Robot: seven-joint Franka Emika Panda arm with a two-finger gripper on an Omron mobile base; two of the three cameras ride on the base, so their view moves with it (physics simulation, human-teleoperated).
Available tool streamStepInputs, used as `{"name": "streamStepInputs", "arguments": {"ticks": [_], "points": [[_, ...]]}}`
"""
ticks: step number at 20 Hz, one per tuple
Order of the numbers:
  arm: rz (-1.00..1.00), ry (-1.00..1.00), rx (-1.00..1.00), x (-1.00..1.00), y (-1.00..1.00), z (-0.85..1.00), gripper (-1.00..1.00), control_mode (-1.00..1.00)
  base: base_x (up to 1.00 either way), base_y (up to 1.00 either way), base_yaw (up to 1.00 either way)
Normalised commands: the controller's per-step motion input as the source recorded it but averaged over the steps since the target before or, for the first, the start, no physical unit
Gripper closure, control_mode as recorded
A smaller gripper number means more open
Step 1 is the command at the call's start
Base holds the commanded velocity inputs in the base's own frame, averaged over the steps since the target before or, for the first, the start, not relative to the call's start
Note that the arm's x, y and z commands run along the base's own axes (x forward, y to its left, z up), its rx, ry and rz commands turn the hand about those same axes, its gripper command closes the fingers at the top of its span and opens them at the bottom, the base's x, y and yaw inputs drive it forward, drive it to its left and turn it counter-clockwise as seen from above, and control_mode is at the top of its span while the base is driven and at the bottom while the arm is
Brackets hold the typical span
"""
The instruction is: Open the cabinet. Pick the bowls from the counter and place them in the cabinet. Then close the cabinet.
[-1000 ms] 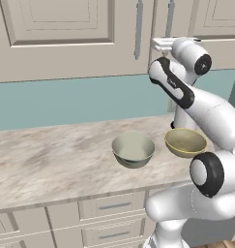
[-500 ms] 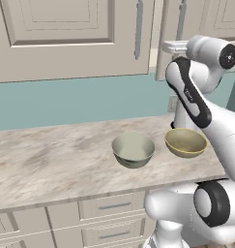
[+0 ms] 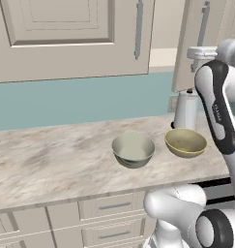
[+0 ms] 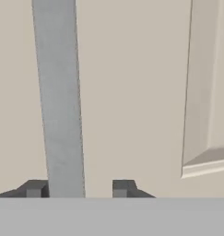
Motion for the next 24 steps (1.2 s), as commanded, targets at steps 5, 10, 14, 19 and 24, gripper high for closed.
{"name": "streamStepInputs", "arguments": {"ticks": [5,10,14,19,24], "points": [[0.00,-0.04,0.00,-0.66,-0.64,0.00,-1.00,-1.00,0.00,0.00,0.00],[0.01,-0.08,0.00,-0.50,-0.19,0.02,-1.00,-1.00,0.00,0.00,0.00],[0.00,-0.19,-0.11,-1.00,-0.03,0.27,-1.00,-1.00,0.00,0.00,0.00],[0.00,-0.07,-0.32,-0.86,0.18,0.37,-1.00,-1.00,0.00,0.00,0.00],[-0.06,0.30,-0.59,-0.35,0.75,0.01,-1.00,-1.00,0.00,0.00,0.00]]}}
